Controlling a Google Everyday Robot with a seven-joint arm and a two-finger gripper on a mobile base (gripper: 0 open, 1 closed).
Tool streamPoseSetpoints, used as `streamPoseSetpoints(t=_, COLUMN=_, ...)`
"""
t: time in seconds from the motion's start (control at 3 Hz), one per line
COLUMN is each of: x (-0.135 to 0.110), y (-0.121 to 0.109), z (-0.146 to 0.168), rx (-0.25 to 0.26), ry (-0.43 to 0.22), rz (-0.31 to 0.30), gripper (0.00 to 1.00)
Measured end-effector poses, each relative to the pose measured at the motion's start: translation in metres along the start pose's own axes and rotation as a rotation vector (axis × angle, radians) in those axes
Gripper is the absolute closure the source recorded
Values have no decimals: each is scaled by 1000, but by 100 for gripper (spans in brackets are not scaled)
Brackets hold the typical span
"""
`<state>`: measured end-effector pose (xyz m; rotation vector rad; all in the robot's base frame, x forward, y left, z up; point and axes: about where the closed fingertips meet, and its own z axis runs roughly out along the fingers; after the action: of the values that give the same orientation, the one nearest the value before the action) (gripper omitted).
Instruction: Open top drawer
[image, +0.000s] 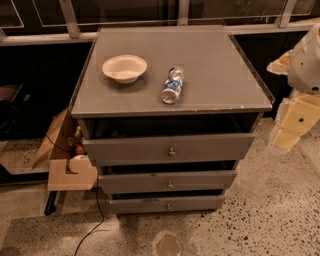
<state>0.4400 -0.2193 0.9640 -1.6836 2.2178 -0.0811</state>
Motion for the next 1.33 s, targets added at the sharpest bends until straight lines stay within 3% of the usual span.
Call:
streamPoseSetpoints(t=0.67, x=19, y=4, z=52, rx=18, ry=-101, rz=43, gripper=0)
streamPoseSetpoints(t=1.33, x=21, y=2, z=110, rx=-13, ry=-185, rz=26, gripper=0)
